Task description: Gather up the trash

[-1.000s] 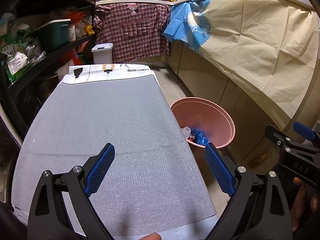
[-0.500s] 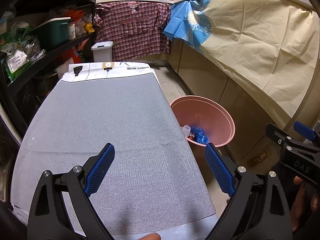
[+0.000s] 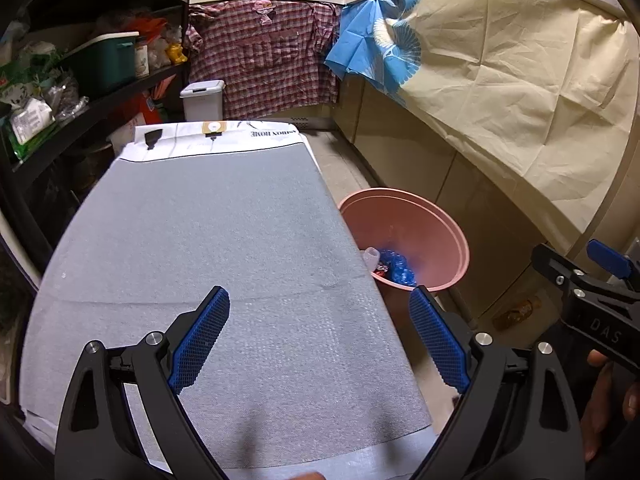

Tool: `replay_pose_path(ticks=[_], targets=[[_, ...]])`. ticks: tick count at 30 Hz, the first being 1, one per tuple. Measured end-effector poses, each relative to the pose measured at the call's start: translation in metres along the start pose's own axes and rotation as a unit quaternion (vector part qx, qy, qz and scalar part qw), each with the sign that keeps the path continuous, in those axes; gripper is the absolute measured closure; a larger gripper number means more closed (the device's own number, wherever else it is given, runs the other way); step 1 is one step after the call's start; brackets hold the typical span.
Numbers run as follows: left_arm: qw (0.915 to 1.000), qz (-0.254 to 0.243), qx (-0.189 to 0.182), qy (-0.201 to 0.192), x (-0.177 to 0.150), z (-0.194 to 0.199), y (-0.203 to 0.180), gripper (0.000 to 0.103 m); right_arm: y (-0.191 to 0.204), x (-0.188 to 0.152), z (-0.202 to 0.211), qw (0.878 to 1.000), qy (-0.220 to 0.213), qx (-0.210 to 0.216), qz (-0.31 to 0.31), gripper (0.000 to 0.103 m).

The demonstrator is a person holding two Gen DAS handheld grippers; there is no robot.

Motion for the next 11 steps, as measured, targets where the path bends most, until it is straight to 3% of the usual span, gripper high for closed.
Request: replay_pose_path(ticks=[11], targets=[[0.9999,-0.002,0.011,0.004,-0.0011,0.0,0.0033,0.015,0.0008,-0.0001,-0.0003,1.0,0.0,0.0,0.0,0.009]])
Point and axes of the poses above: each gripper's, at about its wrist camera, not at the fingertips, and z roughly against the way its jaws point, y to its left, x to its top, the point moved 10 cm from there along -z, roughly the way its jaws point, and after that the axes turned 1 degree about x, right-handed, at the moved point
